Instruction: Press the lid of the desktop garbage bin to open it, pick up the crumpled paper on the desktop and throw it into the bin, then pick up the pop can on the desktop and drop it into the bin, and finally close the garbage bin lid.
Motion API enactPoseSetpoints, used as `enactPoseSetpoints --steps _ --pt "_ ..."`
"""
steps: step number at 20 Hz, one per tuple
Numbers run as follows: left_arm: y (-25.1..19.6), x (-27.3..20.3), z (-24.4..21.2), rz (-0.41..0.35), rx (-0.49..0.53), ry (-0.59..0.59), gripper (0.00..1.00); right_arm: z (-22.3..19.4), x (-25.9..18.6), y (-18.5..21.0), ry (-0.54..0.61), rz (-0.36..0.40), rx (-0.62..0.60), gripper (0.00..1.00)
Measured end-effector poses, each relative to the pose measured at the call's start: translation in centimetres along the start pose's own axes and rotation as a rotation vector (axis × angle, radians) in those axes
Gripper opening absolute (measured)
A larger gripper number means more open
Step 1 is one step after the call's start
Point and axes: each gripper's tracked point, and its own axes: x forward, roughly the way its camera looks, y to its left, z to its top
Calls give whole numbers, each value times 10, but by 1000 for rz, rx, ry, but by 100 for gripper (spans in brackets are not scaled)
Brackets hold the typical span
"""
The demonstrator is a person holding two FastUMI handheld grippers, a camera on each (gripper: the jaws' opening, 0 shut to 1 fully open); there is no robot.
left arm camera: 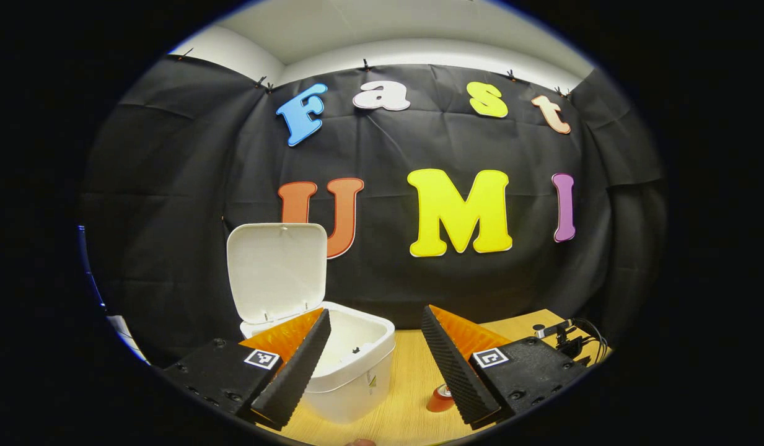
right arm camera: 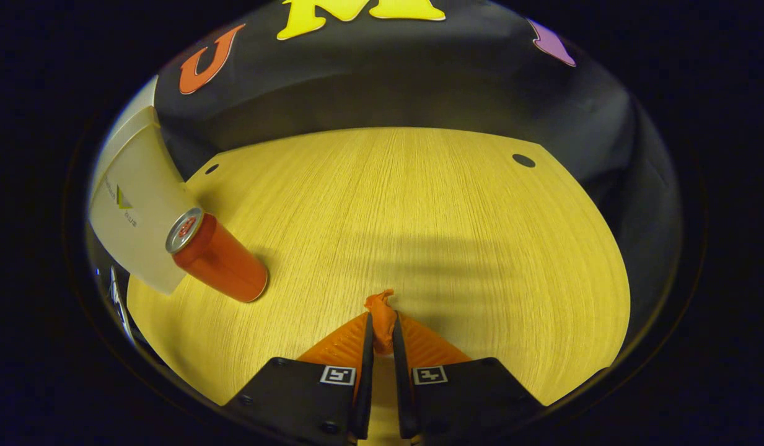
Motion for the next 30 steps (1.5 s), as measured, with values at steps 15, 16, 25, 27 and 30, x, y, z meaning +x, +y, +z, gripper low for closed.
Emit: enactPoseSetpoints --steps 15,16,25,27,30 --pt "22 -14 -6 16 -32 17 97 134 -152 120 -461 210 -192 19" --pt "26 -14 -7 20 -32 18 97 142 -161 130 -486 224 -206 19" --pt "62 -13 -6 42 -19 11 97 200 -207 223 -642 350 -272 19" --pt "73 -15 -5 50 -11 7 97 208 -213 249 -663 386 -289 19" --pt "92 -21 -5 75 -1 6 97 219 -218 285 -687 425 -324 18"
